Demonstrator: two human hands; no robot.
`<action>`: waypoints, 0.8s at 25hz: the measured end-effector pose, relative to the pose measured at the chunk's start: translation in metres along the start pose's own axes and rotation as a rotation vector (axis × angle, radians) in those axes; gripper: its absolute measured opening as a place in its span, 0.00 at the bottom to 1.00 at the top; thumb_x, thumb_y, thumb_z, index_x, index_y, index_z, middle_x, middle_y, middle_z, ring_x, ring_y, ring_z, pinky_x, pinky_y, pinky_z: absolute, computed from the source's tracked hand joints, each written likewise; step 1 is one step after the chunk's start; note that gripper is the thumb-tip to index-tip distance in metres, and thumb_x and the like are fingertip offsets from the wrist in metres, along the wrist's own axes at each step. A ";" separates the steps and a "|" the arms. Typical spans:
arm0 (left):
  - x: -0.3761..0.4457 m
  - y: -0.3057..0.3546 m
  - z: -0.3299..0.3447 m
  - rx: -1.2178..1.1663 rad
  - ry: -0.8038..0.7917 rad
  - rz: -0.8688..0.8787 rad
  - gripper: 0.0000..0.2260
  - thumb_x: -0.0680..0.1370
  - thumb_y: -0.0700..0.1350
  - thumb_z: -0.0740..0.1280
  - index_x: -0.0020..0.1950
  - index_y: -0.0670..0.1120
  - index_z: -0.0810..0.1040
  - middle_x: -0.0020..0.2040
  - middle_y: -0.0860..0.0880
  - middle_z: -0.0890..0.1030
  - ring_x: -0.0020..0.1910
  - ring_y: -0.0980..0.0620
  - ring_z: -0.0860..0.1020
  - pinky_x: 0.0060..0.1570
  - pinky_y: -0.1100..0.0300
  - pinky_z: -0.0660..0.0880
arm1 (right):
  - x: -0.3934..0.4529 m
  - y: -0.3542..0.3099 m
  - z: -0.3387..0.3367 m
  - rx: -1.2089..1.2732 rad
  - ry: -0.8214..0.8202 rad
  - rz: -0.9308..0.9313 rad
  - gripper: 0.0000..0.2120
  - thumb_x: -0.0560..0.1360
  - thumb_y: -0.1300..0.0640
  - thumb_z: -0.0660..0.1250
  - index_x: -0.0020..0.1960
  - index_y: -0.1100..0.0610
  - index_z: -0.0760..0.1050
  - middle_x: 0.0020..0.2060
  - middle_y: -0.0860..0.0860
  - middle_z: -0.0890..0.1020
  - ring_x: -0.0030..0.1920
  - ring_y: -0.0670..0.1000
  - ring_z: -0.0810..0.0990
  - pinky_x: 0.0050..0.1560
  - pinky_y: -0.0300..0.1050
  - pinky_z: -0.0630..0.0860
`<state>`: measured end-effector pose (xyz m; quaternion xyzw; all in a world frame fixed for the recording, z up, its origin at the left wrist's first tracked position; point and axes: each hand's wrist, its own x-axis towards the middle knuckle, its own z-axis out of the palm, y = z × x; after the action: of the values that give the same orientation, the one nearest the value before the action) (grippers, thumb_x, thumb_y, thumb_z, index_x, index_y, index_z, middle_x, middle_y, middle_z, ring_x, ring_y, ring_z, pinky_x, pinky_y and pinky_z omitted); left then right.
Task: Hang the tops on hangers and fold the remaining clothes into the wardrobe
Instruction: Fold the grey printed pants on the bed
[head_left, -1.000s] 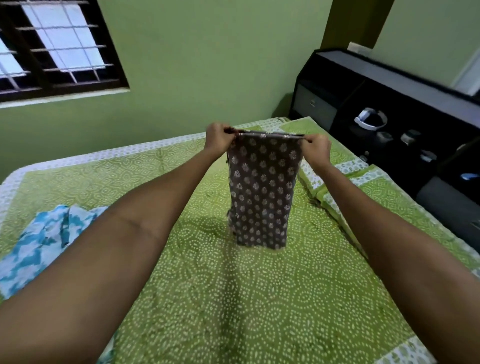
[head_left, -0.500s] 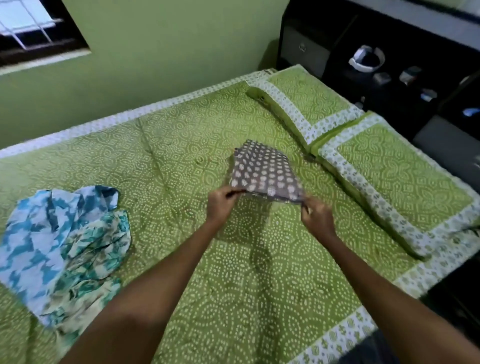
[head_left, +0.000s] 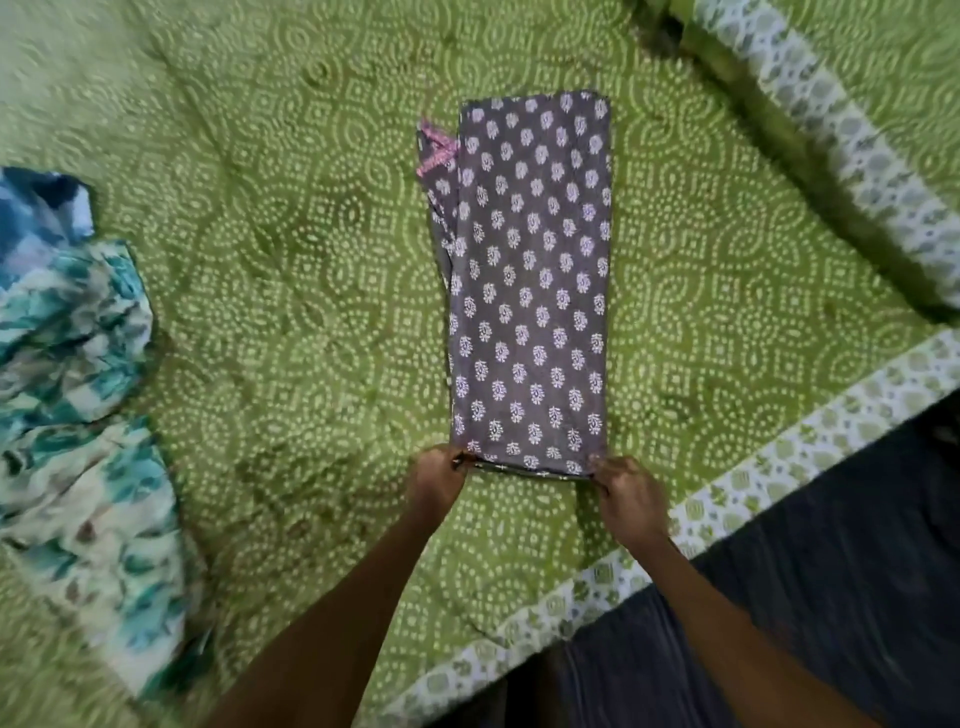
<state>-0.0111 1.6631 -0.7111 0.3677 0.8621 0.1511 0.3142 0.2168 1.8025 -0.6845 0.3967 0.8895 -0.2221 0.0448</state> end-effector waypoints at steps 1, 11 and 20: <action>-0.002 0.003 0.006 0.094 0.002 -0.010 0.19 0.67 0.53 0.58 0.36 0.42 0.84 0.33 0.41 0.81 0.37 0.41 0.80 0.42 0.52 0.74 | -0.003 0.001 0.002 -0.041 0.002 -0.026 0.11 0.61 0.62 0.70 0.43 0.57 0.84 0.38 0.56 0.84 0.38 0.58 0.82 0.35 0.46 0.78; 0.077 0.048 0.027 0.310 0.168 0.304 0.34 0.75 0.63 0.56 0.72 0.41 0.65 0.73 0.44 0.66 0.73 0.46 0.62 0.72 0.50 0.53 | 0.103 -0.018 0.011 -0.042 -0.077 -0.206 0.30 0.76 0.49 0.44 0.72 0.62 0.64 0.71 0.57 0.67 0.72 0.56 0.64 0.73 0.49 0.53; 0.086 0.028 0.059 0.385 0.163 0.297 0.44 0.71 0.74 0.49 0.75 0.42 0.59 0.75 0.46 0.60 0.75 0.46 0.54 0.73 0.48 0.48 | 0.230 0.032 0.005 -0.196 0.029 -0.183 0.42 0.74 0.31 0.44 0.77 0.59 0.47 0.77 0.54 0.51 0.76 0.51 0.48 0.74 0.46 0.40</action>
<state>-0.0033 1.7471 -0.7791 0.5301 0.8339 0.0578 0.1423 0.0824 1.9771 -0.7592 0.3108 0.9400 -0.1314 0.0498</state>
